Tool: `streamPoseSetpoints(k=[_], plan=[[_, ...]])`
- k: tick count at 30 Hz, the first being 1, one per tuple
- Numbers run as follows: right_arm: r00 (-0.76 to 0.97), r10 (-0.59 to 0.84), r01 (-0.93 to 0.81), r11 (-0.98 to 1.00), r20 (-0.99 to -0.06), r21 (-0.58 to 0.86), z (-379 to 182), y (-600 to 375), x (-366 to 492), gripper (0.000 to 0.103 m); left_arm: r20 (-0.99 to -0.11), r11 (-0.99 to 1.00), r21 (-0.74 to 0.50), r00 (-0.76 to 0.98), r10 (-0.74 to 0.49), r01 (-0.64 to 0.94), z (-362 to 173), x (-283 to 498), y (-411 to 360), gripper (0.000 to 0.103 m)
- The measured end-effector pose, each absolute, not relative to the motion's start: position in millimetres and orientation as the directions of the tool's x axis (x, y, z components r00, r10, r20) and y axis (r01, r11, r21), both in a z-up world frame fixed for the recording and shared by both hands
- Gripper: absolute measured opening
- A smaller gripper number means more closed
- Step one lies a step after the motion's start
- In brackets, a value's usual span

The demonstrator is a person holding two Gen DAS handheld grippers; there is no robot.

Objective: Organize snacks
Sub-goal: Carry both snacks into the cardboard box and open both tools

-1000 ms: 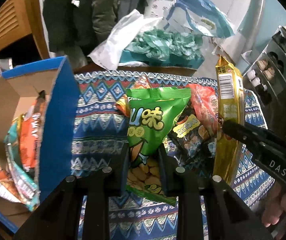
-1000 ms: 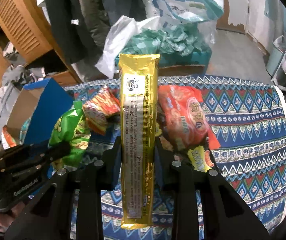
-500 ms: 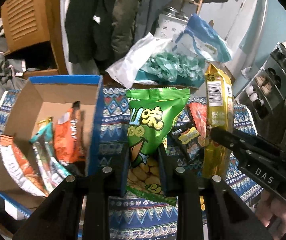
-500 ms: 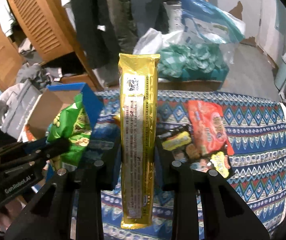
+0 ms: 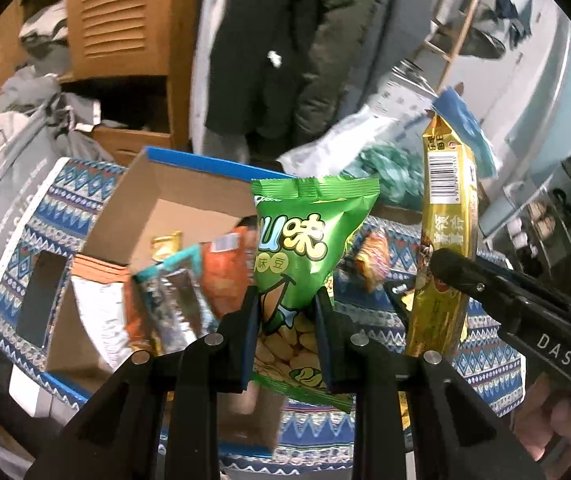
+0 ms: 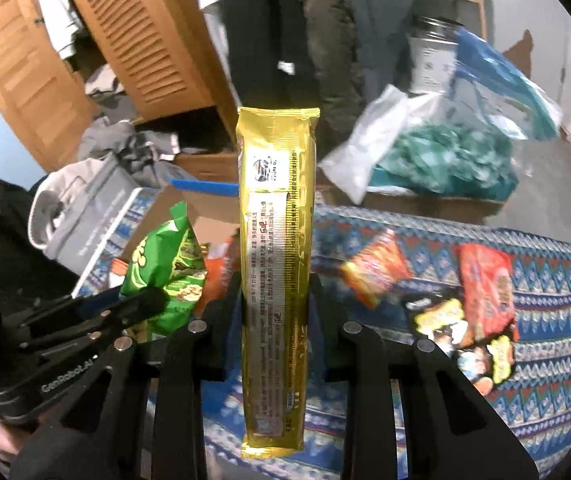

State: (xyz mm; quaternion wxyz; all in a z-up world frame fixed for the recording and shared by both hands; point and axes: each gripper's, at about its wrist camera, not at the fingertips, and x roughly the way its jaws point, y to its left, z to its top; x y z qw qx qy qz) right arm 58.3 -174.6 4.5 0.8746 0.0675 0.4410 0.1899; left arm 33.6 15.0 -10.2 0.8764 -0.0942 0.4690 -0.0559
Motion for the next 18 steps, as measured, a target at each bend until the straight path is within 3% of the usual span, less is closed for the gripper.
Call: streamPoseSetpoints(k=[18], plan=[[0.427,0.463,-0.357,0.876,-0.777,0.325,-3.6,-67.2,81.7,0.027,-0.833,0.966,-0.224,0.541,-0.120,-0.130,-38.5,39.4,104.9,0.026]])
